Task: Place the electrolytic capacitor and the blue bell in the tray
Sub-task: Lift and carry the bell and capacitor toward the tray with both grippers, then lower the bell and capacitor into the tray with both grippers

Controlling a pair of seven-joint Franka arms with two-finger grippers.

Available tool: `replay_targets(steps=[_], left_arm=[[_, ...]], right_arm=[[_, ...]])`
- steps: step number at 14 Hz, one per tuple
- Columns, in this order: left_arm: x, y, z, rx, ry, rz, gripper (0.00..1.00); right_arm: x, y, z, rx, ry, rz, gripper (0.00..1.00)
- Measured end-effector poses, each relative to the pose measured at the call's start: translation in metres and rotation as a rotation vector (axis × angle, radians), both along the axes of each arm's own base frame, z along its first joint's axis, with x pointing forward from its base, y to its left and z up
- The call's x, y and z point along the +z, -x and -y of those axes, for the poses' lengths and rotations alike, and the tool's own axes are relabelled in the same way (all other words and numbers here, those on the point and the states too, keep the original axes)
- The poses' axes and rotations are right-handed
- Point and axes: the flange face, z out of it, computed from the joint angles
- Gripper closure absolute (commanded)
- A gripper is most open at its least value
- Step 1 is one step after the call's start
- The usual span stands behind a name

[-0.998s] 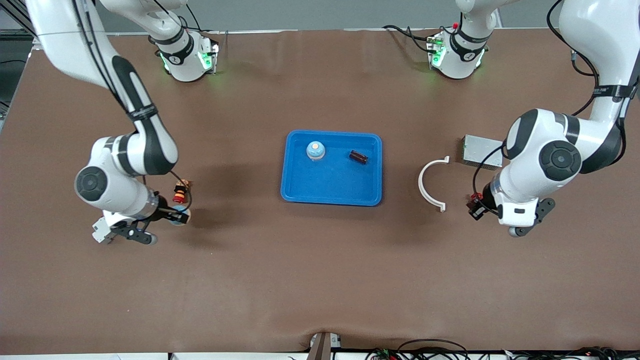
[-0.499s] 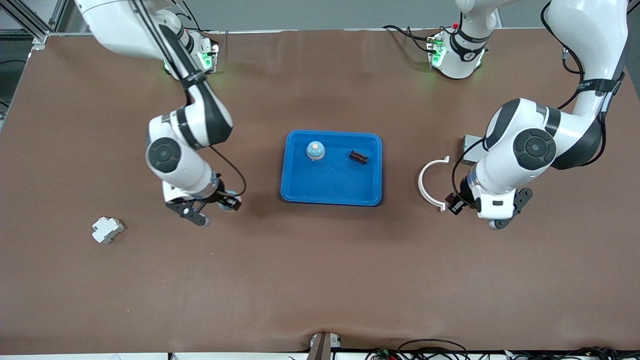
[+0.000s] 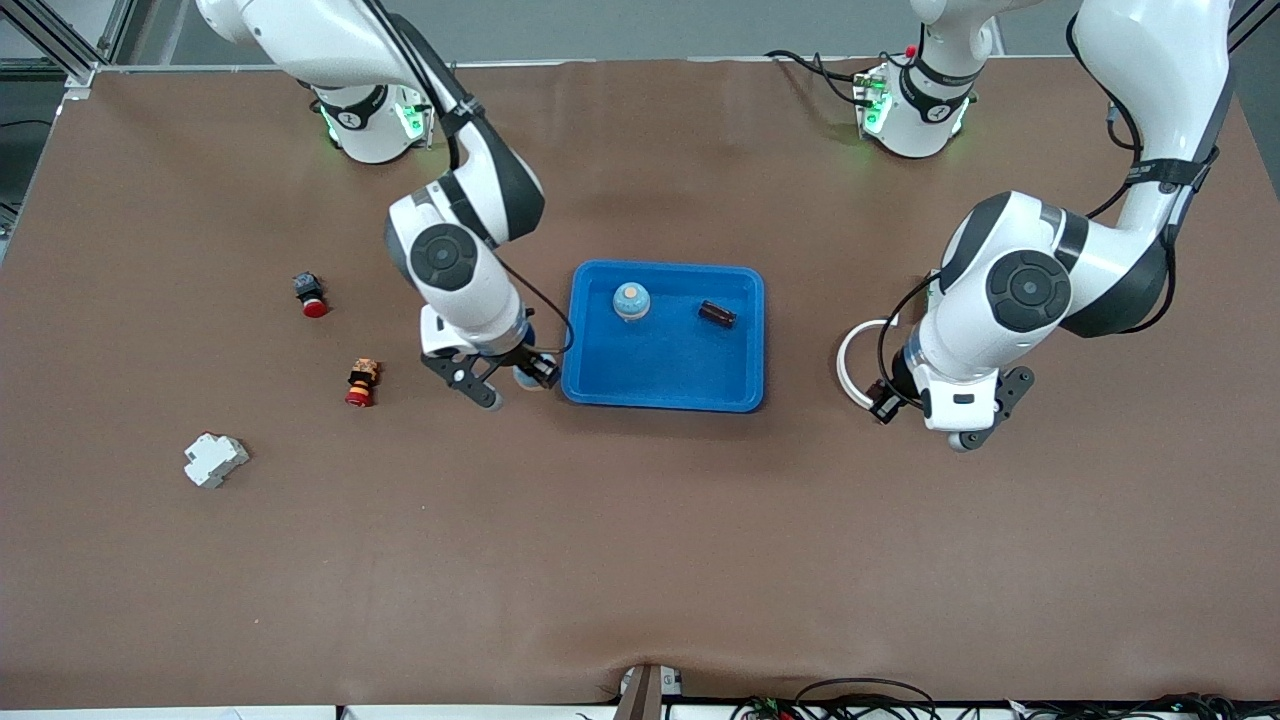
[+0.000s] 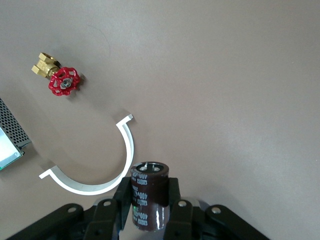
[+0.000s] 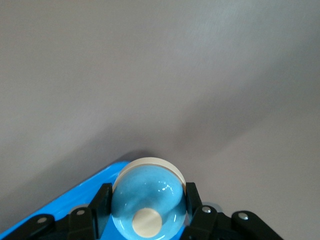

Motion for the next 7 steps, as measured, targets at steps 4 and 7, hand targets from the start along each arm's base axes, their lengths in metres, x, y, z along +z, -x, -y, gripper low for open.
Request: replay_targets(steps=[4,7], left_arm=[[-0.002,0.0,0.0,0.016,0.001,-0.004,1.0],[-0.003,0.003,0.011,0.042,0.002,-0.005,1.0]], right_arm=[[-0.01,0.03,-0.04,-0.051,-0.004,-0.001,1.0],[-0.034,0.047,-0.063,-0.089,0.02,-0.012,1.0]])
